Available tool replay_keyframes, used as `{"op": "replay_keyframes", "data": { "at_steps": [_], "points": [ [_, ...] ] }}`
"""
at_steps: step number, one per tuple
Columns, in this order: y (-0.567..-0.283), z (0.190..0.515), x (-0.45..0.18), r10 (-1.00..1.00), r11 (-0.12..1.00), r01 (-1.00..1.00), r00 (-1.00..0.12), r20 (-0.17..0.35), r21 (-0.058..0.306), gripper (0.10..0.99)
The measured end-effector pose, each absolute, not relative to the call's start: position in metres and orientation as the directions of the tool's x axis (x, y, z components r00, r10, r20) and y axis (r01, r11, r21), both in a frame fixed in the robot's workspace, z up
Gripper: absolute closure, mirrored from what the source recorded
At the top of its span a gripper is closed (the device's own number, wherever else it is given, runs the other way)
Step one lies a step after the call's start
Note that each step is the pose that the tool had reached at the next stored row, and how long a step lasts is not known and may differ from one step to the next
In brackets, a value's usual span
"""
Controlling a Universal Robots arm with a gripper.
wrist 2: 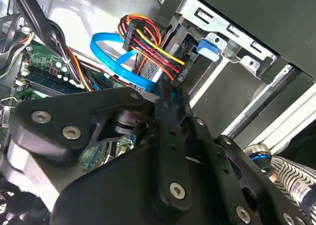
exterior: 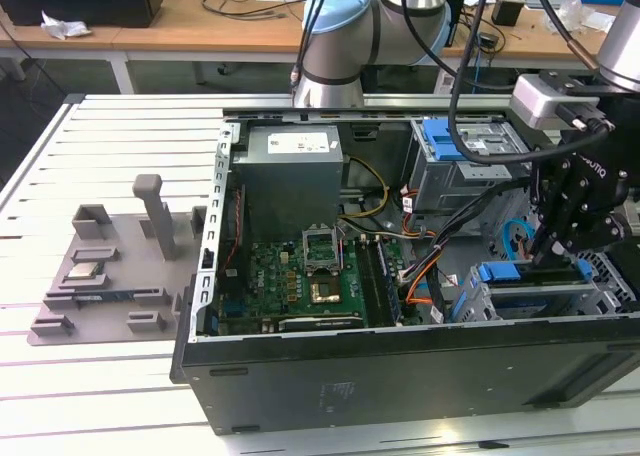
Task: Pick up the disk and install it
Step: 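Insert the second disk wire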
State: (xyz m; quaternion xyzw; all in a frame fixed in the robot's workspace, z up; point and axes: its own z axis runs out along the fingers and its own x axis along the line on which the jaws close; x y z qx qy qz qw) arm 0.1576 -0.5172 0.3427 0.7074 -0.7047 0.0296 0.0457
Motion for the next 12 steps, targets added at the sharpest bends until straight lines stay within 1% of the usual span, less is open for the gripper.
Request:
{"op": "replay_keyframes", "data": {
  "at_steps": [2, 4, 5, 6, 12],
  "points": [
    [-0.517, 0.346, 0.158, -0.994, -0.003, -1.0, 0.005, 0.107, 0.023, 0.851],
    [-0.513, 0.366, 0.158, -0.994, -0.003, -1.0, 0.005, 0.106, 0.023, 0.851],
    [-0.511, 0.375, 0.158, -0.994, -0.003, -1.0, 0.005, 0.106, 0.023, 0.929],
    [-0.509, 0.382, 0.158, -0.994, -0.003, -1.0, 0.005, 0.107, 0.023, 0.98],
    [-0.509, 0.387, 0.158, -0.994, -0.003, -1.0, 0.005, 0.106, 0.023, 0.98]
  ]
}}
